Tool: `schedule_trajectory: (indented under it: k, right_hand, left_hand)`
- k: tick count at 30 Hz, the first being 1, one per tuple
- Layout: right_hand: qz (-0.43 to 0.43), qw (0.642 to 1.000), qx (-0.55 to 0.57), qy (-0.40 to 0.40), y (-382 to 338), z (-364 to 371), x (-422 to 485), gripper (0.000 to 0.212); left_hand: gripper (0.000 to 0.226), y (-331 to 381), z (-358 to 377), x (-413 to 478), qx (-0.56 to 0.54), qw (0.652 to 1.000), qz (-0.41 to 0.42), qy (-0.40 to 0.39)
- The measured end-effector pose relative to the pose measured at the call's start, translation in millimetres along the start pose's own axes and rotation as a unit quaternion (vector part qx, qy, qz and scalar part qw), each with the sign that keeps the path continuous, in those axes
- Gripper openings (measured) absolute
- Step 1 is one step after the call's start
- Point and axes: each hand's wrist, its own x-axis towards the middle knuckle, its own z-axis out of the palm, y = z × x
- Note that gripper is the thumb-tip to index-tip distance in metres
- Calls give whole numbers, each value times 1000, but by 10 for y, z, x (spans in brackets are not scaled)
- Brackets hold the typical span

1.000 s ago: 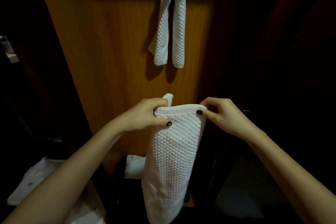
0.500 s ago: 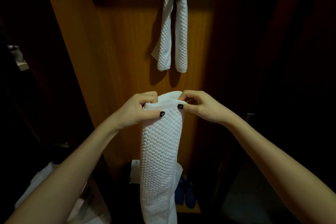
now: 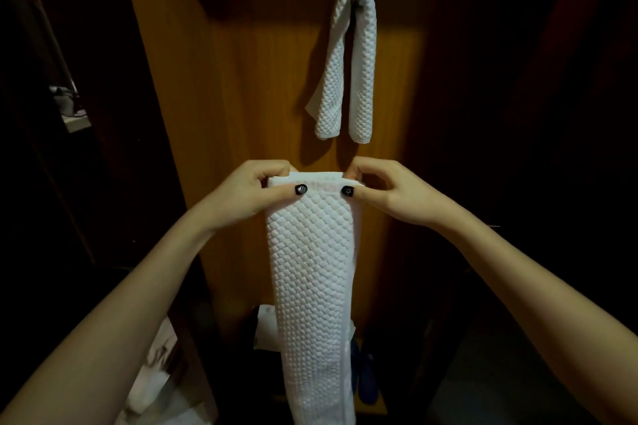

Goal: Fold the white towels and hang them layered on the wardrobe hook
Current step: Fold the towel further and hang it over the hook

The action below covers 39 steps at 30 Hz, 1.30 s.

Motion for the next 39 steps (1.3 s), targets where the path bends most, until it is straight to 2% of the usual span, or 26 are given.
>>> schedule_trajectory:
  k: [4, 6, 8, 11, 13, 16, 20, 22, 25, 27, 29, 31, 34, 37, 39]
  right_hand:
    - [-17, 999, -36, -2, -48, -38, 5, 18]
    - [-18, 998, -60, 3, -45, -34, -3, 19]
    - [-15, 997, -81, -5, -52, -37, -11, 21]
    - [-28, 995, -97, -19, -104, -57, -38, 16]
    - [-38, 992, -120, -20, -133, -75, -57, 17]
    - [-37, 990, -137, 4, -113, -114, -92, 18]
    - [-44, 993, -97, 46, -113, -107, -114, 36]
    - [-46, 993, -83, 63, -144, -84, -94, 32]
    - [-48, 991, -86, 95, -119, -44, -41, 18]
    - [-40, 988, -76, 129, -89, 6, -5, 15]
    - [-32, 986, -44, 158, -74, 48, 30, 16]
    - [-26, 986, -32, 163, -74, 52, 71, 17]
    - [-14, 983, -17, 183, -57, -5, 121, 18]
    - [-7, 964, 13, 267, -39, -95, 160, 15]
    - [-3, 942, 47, 331, -16, -103, 134, 10]
  left_hand:
    - [44, 72, -101, 15, 77, 996, 6, -51]
    - [40, 112, -117, 33, 150, 985, 39, -78]
    - [41, 105, -93, 31, 194, 976, 73, -67]
    - [48, 45, -4, 10, 136, 989, 64, 8]
    - [45, 36, 60, 19, 93, 993, 56, 48]
    - [41, 81, 115, 65, 85, 993, 63, 59]
    - [54, 137, 120, 145, 88, 991, 78, 60]
    - [58, 169, 132, 152, 42, 992, 73, 89]
    - [47, 106, 232, 36, -76, 985, 61, 142]
    - [63, -22, 359, -120, -112, 980, 45, 159]
    - [78, -112, 534, -262, -73, 982, 49, 165]
    - [82, -157, 667, -315, -97, 979, 57, 168]
    - [61, -180, 722, -281, -88, 977, 98, 166]
    - [36, -19, 757, -142, -56, 974, 130, 176]
    - [34, 87, 815, -22, -66, 969, 127, 203]
